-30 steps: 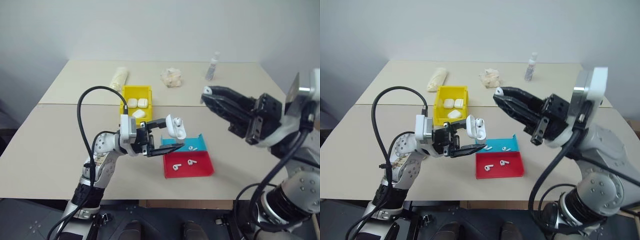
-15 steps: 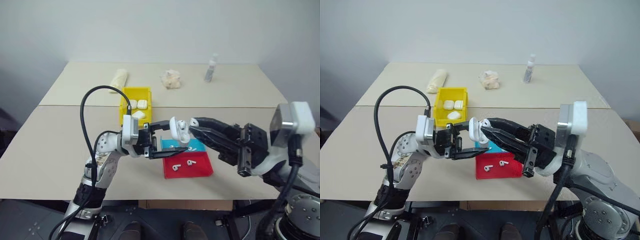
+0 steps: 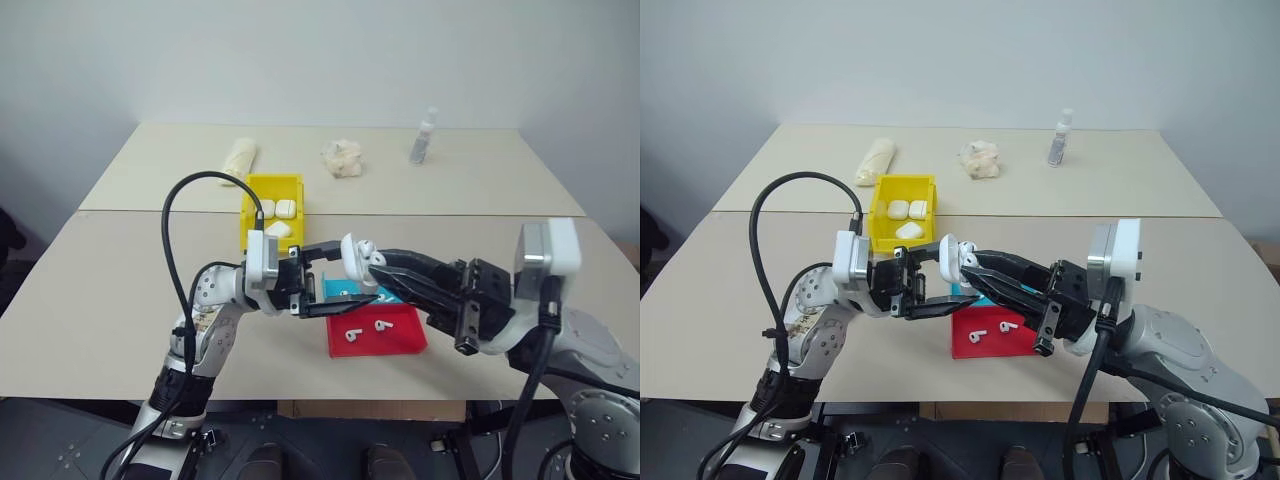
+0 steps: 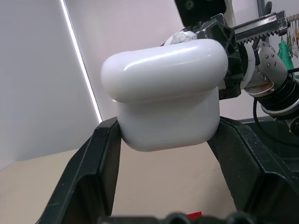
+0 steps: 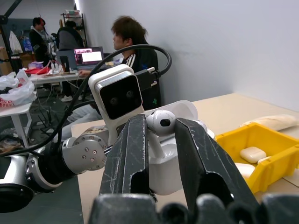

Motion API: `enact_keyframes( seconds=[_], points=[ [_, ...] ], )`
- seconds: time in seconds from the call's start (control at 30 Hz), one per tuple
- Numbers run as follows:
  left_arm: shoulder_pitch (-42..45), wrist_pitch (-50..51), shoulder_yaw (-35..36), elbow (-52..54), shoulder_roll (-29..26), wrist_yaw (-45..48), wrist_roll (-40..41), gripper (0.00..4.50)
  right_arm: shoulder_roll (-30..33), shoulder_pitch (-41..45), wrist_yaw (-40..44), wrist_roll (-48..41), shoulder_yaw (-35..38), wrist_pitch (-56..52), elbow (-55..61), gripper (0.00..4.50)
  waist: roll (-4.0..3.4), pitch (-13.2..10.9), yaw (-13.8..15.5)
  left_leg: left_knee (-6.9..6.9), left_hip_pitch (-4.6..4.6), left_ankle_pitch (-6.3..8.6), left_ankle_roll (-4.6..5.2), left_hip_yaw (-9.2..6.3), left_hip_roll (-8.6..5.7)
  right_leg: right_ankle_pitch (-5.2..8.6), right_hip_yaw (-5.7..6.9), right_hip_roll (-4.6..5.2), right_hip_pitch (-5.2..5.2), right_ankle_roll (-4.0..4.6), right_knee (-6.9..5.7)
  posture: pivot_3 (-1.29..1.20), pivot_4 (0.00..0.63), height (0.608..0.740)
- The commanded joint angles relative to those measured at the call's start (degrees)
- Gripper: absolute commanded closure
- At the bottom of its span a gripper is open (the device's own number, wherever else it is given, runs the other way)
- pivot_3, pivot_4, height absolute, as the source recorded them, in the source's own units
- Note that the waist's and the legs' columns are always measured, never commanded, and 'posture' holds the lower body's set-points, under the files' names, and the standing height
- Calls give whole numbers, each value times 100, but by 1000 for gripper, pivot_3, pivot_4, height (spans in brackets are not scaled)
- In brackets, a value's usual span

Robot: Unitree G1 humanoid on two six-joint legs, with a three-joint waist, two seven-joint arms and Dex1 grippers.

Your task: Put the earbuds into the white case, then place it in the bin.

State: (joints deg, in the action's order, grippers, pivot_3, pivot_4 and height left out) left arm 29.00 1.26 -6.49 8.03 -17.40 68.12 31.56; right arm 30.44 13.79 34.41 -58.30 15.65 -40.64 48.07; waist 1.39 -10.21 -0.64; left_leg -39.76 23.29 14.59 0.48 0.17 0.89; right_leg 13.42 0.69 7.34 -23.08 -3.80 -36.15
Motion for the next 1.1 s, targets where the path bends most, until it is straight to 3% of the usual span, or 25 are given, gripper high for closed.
enact_keyframes(
  seconds=[0.03,0.13,0.3,0.6,0.73,0.83,0.97,1.1],
  points=[
    [68,-154,21,109,45,-13,12,1759,125,-61,-26,-12,-33,249,20,3642,0,0,0,0,0,0,0,0,0,0,0,0,0,0,0,0,150,740],
    [68,-234,11,50,76,-10,-44,1759,229,-96,23,-194,-79,253,-38,3642,0,0,2,0,0,0,0,0,0,0,0,0,0,0,-1,0,150,740],
    [66,-290,-6,29,94,-21,-94,1759,436,-116,-142,39,-236,252,-50,2250,0,0,9,0,0,1,1,1,0,0,0,0,1,0,0,0,150,740],
    [64,-390,-17,-152,82,-33,-248,1759,933,-533,379,-40,298,607,-125,2250,1,0,41,-2,1,2,4,2,0,0,0,0,3,0,5,0,150,740],
    [111,-525,-112,-456,114,-5,-455,1759,1358,-223,405,-437,627,466,-377,2250,0,0,60,-3,-3,2,4,3,0,0,1,0,5,0,3,0,150,740],
    [229,-694,-270,-763,195,-154,-836,1759,1809,349,354,-635,484,227,-494,2866,-4,1,59,-2,-3,3,5,5,0,0,-2,0,5,0,2,0,150,740],
    [466,-784,-492,-1102,283,-799,-1689,1759,2034,1170,16,-767,55,-30,-685,4280,-3,1,78,-3,2,4,7,2,0,0,5,0,5,0,8,0,150,740],
    [630,-581,-581,-1122,296,-1097,-1965,1759,2230,1540,35,-318,-424,-160,-621,4449,-2,1,103,-4,7,5,9,4,0,-1,2,0,2,-1,8,0,150,740]
  ],
)
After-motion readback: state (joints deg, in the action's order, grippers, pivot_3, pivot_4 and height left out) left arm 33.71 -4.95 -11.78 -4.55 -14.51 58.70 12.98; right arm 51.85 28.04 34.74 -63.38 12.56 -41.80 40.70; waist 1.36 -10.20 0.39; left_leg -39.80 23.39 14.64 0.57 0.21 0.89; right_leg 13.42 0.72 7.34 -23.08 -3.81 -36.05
